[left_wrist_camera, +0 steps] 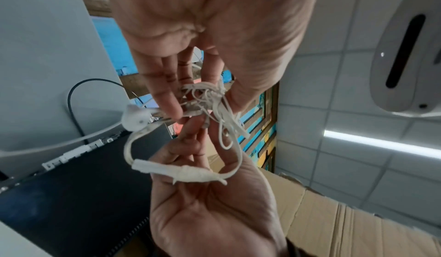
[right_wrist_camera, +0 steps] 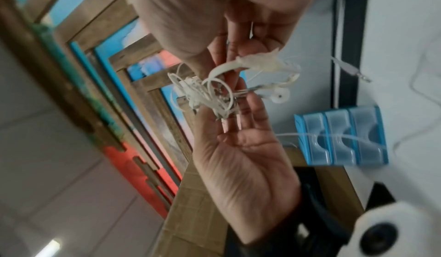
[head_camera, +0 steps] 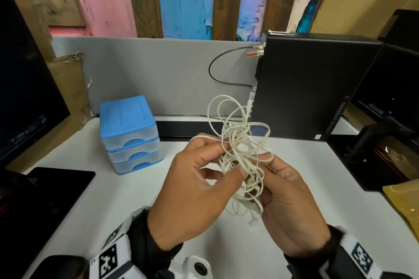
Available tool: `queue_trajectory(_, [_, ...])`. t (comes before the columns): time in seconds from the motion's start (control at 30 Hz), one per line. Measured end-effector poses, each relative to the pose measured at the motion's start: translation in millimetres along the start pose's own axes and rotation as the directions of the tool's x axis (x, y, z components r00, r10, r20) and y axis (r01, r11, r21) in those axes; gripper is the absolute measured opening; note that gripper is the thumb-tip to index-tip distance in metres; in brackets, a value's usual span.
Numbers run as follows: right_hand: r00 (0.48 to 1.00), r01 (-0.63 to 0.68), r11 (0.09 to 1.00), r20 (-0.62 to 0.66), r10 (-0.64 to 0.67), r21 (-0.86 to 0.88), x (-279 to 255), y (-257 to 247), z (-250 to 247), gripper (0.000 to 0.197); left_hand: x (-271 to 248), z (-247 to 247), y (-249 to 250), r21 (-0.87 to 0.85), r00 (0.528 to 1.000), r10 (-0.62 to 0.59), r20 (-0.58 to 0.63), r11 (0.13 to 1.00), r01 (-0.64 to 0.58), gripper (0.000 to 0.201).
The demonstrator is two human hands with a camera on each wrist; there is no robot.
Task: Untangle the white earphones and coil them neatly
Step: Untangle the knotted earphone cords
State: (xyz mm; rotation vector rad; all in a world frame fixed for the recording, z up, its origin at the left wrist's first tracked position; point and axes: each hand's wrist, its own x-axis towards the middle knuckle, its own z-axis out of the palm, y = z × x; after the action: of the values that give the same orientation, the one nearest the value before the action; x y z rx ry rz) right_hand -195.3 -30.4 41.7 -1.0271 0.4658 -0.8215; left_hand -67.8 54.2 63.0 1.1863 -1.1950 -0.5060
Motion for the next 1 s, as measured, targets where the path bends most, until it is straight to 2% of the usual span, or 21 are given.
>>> queue_trajectory(0.1, [0.998,-0.069,0.997,0.004,0.069,0.039,0,1,1,0.079,0,1,0,0.083,1.0,0.011,0.017,0.996,-0.012,0.025])
queue_trajectory(0.23, [0.988,-0.133,0.985,0.089,0.124,0.111,1,1,0,0.069,0,-2,2,0.114,0.999,0.005,0.04,0.993,-0.009,0.027])
queue_trajectory(0.3, [0.986,-0.138,0.979,0.119,0.121,0.153,2,0,-1,0.07,1,-4,1,0.094,0.999,-0.007,0.038,0.996,0.004,0.03])
queue_trajectory(0.43, [0.991,-0.106,0.982,0.098,0.091,0.156,2,-3,-2,0.063,3,-6,2,0.074,0.999,-0.022,0.05,0.997,0.018,0.032])
queue_trajectory(0.6, [0.989,-0.122,0.982,0.097,0.108,0.145,0,-3,1,0.074,2,-6,4,0.131,0.998,-0.015,0.062,0.991,0.007,0.026])
queue_trajectory(0.7, [0.981,-0.144,0.979,0.152,0.122,0.141,-2,-7,2,0.058,2,-7,2,0.212,0.999,-0.015,0.043,0.977,0.006,0.023])
queue_trajectory(0.77, [0.969,-0.174,0.965,0.209,0.133,0.195,-4,-12,3,0.052,2,-8,1,0.324,0.999,-0.015,0.038,0.946,0.001,0.021])
queue_trajectory(0.8, [0.965,-0.179,0.963,0.228,0.131,0.203,-5,-14,3,0.061,2,-9,0,0.401,0.999,-0.009,0.046,0.916,-0.011,0.022])
queue_trajectory(0.87, [0.968,-0.142,0.985,0.222,0.118,0.094,-7,-13,7,0.077,2,-11,-1,0.541,0.995,-0.03,0.1,0.84,-0.029,0.027])
queue_trajectory(0.9, [0.973,-0.112,0.994,0.203,0.107,0.01,-7,-11,8,0.07,1,-11,-1,0.607,0.989,-0.051,0.136,0.794,-0.042,0.031])
queue_trajectory(0.93, [0.978,-0.092,0.994,0.184,0.102,-0.064,-6,-8,7,0.055,-1,-10,-1,0.659,0.983,-0.065,0.172,0.749,-0.066,0.033])
queue_trajectory(1.0, [0.985,-0.1,0.988,0.131,0.116,-0.119,-3,-4,6,0.03,-3,-8,0,0.697,0.978,-0.055,0.201,0.709,-0.104,0.03])
